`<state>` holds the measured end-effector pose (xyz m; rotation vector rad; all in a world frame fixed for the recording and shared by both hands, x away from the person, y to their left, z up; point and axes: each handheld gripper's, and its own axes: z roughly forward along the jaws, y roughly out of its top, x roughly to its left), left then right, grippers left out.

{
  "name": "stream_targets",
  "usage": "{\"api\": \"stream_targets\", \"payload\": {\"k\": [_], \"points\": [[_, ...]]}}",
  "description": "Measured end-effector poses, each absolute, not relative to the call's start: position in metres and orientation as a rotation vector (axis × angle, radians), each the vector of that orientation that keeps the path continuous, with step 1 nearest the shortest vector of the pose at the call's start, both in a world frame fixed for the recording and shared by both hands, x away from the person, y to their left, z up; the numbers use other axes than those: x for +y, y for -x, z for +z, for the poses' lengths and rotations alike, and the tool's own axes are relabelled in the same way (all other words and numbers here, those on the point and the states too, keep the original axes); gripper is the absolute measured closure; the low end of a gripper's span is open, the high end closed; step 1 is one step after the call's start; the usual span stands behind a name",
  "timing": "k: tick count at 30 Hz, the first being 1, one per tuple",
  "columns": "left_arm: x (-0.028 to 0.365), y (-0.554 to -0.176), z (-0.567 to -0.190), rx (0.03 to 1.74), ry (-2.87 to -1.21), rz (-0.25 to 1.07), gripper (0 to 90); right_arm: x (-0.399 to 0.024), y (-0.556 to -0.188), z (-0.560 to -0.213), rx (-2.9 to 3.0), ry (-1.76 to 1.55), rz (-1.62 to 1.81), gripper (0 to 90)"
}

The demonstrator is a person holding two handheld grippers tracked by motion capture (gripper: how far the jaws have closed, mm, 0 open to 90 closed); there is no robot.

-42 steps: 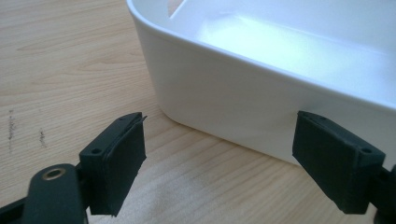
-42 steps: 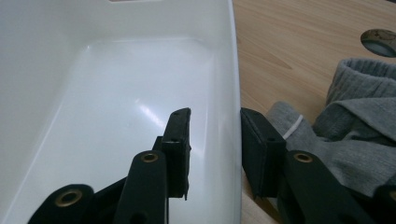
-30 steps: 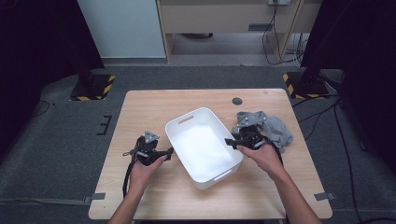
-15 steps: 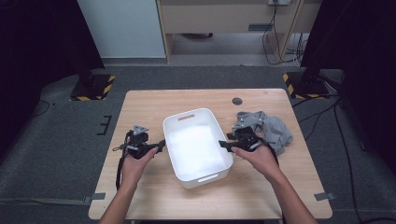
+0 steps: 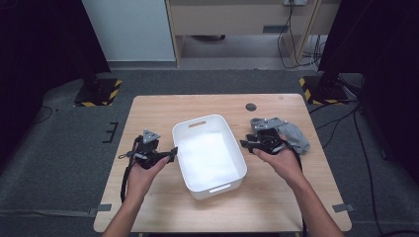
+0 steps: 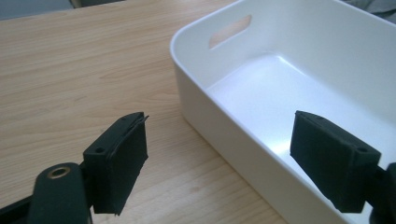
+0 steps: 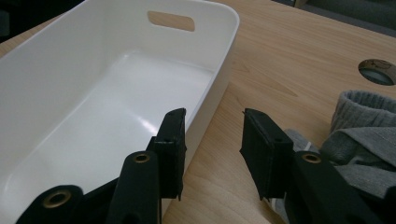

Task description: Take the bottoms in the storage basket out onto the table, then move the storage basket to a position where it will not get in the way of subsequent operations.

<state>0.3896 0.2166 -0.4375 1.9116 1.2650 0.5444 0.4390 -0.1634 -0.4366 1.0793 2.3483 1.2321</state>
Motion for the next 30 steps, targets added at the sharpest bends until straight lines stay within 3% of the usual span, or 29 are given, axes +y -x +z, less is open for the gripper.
{"api": "stream_targets", "payload": {"k": [16, 30], "points": [[0.193, -0.385, -0.451, 1.242, -1.970, 0.480, 17.5, -0.156, -0.441, -0.450, 2.379, -1.080, 1.163, 56.6], [0.188, -0.383, -0.459, 1.240, -2.000, 0.463, 20.2, -0.155, -0.435, -0.452, 2.396, -1.062, 1.177, 59.4]]}}
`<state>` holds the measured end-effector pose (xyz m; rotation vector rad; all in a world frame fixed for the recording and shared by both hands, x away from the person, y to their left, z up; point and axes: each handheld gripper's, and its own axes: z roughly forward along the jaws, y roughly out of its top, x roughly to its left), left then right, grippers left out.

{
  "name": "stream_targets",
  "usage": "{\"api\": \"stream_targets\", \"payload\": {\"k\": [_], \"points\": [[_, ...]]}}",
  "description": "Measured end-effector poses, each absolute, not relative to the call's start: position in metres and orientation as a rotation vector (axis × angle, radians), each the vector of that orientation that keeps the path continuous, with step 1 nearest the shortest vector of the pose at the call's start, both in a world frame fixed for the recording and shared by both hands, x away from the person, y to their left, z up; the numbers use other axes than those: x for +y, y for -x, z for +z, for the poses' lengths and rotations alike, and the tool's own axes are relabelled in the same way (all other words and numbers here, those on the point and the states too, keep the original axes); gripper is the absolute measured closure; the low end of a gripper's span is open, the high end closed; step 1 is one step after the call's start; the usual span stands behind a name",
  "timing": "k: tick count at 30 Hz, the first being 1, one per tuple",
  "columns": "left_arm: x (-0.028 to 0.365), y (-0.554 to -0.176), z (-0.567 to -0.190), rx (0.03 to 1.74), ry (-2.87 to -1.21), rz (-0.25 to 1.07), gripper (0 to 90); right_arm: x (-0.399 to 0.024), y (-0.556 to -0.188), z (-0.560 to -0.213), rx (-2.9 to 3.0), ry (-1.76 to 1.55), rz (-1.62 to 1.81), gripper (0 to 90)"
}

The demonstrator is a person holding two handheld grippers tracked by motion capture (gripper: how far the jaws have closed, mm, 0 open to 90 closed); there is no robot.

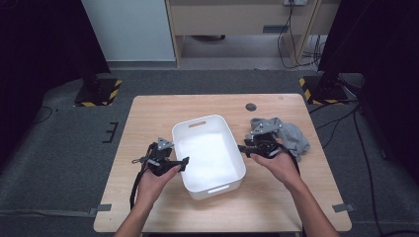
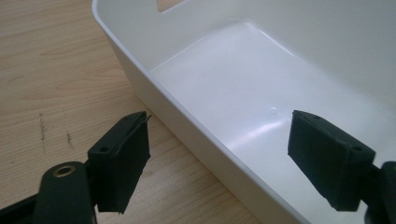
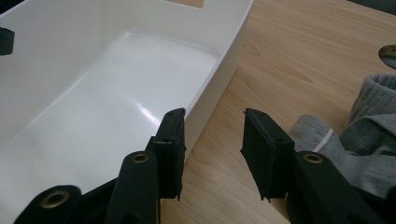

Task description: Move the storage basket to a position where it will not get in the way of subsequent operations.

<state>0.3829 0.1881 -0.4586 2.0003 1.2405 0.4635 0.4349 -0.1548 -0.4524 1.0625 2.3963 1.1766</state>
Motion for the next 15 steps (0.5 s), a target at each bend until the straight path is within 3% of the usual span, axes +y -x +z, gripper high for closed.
{"api": "stream_targets", "payload": {"k": [7, 15], "points": [[0.193, -0.386, -0.460, 1.241, -2.003, 0.465, 26.3, -0.151, -0.433, -0.454, 2.415, -1.043, 1.206, 59.3], [0.200, -0.387, -0.463, 1.240, -2.020, 0.471, 40.8, -0.149, -0.432, -0.455, 2.427, -1.027, 1.178, 54.4]]}}
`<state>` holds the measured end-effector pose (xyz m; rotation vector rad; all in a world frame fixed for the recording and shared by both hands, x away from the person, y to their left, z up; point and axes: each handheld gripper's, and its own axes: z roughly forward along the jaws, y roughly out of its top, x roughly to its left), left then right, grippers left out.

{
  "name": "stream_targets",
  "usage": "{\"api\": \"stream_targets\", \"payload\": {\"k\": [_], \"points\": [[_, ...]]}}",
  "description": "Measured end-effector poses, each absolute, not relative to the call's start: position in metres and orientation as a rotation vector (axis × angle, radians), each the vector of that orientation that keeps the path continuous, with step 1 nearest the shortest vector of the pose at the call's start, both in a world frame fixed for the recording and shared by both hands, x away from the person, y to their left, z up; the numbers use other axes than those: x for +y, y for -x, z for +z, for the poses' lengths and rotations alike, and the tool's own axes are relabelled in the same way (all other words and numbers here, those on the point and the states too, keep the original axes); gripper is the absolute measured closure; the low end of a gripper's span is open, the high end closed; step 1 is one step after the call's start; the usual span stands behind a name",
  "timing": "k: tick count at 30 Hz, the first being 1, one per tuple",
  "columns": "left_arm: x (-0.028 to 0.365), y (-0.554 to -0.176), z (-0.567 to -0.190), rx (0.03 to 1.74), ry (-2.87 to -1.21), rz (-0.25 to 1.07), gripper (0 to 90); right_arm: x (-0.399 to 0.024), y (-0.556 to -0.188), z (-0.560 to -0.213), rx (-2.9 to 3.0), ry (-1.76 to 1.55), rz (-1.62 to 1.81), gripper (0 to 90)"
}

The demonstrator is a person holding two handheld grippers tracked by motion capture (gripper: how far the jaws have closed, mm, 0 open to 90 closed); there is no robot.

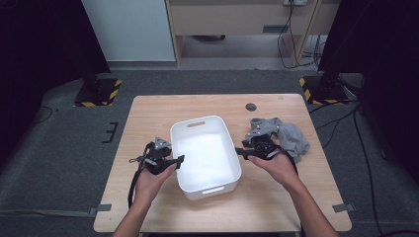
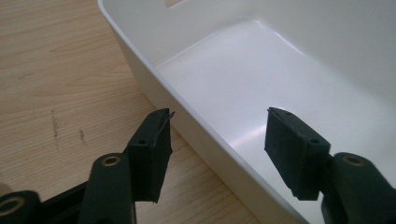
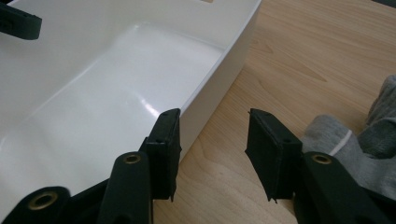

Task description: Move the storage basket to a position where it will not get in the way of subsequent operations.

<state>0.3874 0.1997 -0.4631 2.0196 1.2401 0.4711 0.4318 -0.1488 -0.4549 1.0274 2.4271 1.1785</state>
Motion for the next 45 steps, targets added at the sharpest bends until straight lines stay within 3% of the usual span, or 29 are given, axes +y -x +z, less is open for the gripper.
{"api": "stream_targets", "payload": {"k": [19, 30, 36, 45], "points": [[0.224, -0.389, -0.466, 1.266, -1.995, 0.469, 64.9, -0.165, -0.431, -0.454, 2.374, -1.096, 1.206, 50.7], [0.236, -0.392, -0.465, 1.262, -1.996, 0.441, 67.8, -0.172, -0.433, -0.451, 2.353, -1.123, 1.214, 48.9], [0.246, -0.395, -0.467, 1.290, -1.988, 0.452, 74.8, -0.170, -0.440, -0.439, 2.340, -1.105, 1.221, 48.4], [0.254, -0.395, -0.465, 1.319, -1.982, 0.467, 75.5, -0.172, -0.438, -0.438, 2.333, -1.104, 1.211, 48.0]]}}
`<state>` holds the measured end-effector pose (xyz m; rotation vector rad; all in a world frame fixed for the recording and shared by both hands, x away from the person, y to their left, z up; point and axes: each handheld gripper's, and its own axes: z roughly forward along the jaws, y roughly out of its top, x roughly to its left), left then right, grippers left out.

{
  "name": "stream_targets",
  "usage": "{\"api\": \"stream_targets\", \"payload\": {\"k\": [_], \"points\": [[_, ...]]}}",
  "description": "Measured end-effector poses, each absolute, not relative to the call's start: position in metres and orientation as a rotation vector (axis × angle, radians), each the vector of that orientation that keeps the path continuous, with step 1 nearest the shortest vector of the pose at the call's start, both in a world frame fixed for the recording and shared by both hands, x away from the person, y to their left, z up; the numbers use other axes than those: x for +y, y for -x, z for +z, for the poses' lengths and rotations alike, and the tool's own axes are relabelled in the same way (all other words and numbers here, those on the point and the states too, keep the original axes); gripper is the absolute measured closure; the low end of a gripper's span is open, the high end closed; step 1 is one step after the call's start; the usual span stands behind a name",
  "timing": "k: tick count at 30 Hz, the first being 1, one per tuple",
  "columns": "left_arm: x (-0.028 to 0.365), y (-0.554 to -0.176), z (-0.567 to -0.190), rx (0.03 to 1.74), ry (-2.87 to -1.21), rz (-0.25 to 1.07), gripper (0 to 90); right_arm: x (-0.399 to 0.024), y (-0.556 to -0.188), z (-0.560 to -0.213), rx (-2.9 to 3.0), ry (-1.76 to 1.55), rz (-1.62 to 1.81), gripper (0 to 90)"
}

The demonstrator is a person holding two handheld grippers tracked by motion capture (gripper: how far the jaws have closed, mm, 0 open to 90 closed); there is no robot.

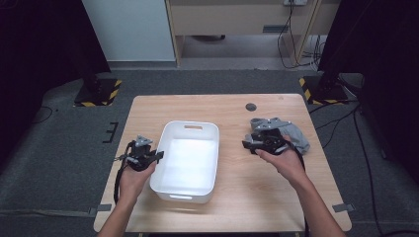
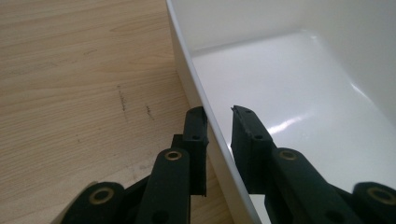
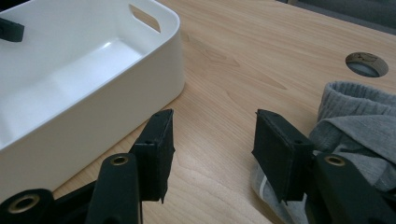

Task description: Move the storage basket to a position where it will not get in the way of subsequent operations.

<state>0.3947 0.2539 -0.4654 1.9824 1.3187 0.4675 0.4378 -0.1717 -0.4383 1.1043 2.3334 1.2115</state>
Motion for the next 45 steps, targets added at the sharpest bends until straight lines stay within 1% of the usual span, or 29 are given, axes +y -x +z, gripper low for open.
{"api": "stream_targets", "payload": {"k": [4, 17, 26, 29, 34, 36, 40, 42, 45], "points": [[0.259, -0.396, -0.464, 1.340, -1.980, 0.495, 76.3, -0.172, -0.438, -0.440, 2.334, -1.113, 1.211, 48.0], [0.289, -0.400, -0.464, 1.416, -1.913, 0.496, 76.4, -0.163, -0.440, -0.438, 2.347, -1.104, 1.209, 47.5], [0.298, -0.403, -0.464, 1.435, -1.903, 0.505, 76.5, -0.162, -0.440, -0.443, 2.353, -1.111, 1.206, 46.5], [0.300, -0.405, -0.464, 1.437, -1.908, 0.510, 76.6, -0.162, -0.439, -0.446, 2.356, -1.114, 1.210, 44.6], [0.304, -0.407, -0.464, 1.438, -1.907, 0.505, 76.6, -0.165, -0.440, -0.449, 2.348, -1.142, 1.207, 38.5], [0.306, -0.408, -0.464, 1.441, -1.904, 0.505, 76.6, -0.167, -0.441, -0.449, 2.341, -1.163, 1.206, 32.5], [0.309, -0.409, -0.464, 1.442, -1.902, 0.497, 76.5, -0.170, -0.443, -0.449, 2.313, -1.183, 1.196, 26.3], [0.310, -0.410, -0.464, 1.445, -1.907, 0.501, 76.6, -0.173, -0.444, -0.449, 2.305, -1.206, 1.186, 24.3], [0.311, -0.410, -0.464, 1.447, -1.905, 0.501, 76.6, -0.174, -0.443, -0.448, 2.302, -1.215, 1.187, 24.0]]}}
